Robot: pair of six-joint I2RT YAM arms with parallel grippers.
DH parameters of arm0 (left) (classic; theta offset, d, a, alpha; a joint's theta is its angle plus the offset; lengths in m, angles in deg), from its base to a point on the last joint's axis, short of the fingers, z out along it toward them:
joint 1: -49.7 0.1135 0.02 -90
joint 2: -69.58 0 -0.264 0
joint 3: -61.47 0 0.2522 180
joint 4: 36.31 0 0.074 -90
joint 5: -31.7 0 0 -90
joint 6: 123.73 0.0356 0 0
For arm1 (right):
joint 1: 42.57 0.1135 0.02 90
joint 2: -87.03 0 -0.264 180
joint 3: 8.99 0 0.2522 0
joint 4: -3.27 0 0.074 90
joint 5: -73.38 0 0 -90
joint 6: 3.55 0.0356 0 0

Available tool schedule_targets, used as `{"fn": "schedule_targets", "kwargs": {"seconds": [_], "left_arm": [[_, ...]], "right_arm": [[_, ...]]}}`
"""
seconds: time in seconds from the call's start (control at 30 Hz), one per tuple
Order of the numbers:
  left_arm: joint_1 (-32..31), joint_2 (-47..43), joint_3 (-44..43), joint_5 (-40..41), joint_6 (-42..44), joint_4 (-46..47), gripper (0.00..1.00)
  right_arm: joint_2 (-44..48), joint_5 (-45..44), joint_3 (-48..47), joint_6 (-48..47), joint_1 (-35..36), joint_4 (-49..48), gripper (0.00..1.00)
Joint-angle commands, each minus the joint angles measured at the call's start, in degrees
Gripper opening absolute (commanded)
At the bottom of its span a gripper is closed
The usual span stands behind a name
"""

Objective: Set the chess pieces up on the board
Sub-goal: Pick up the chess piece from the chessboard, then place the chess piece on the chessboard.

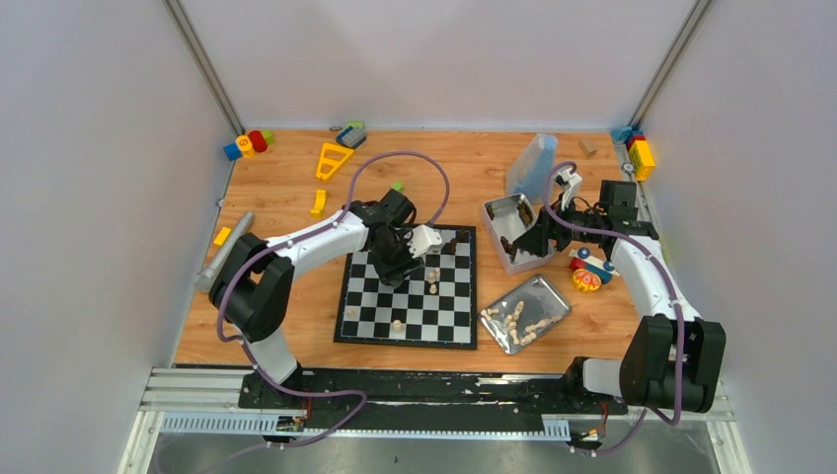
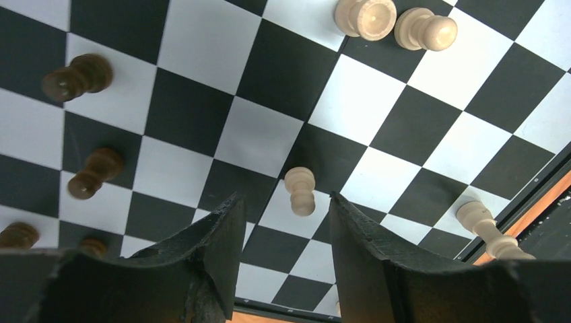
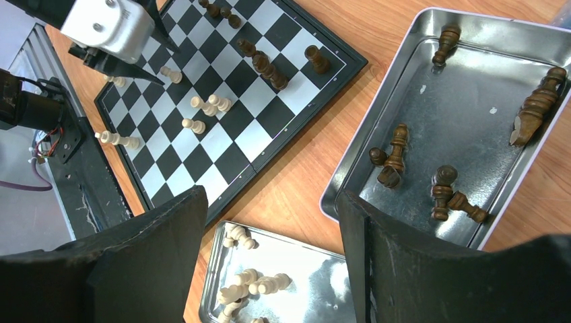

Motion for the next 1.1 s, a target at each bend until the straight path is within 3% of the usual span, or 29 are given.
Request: {"fn": "schedule_targets", "kwargs": {"seconds": [0.0,0.47,0.63,1.07], "left_arm": [[-0.8,1.3,-1.8,-0.8,-1.4,1.7,0.54],[-1.4,1.6,-0.8,-2.5,-1.5,1.8,0.19],[-1.3,-2.2,1.2,-2.3,0.8,-0.5,0.05],[-1.4,-19.2,15.5,-3.0,11.1,-7.4,0.02]], "right_arm": [[0.4,0.8,-0.1,-1.9,0.1,-0.2,0.72],[-0.4,0.9,-0.2,-2.2,0.1,0.2,0.72],[-0.5,0.8,-0.2,-2.3,0.1,0.3,0.72],[-1.3,0.9,-0.4,-2.6,0.1,0.4,0.72]]}}
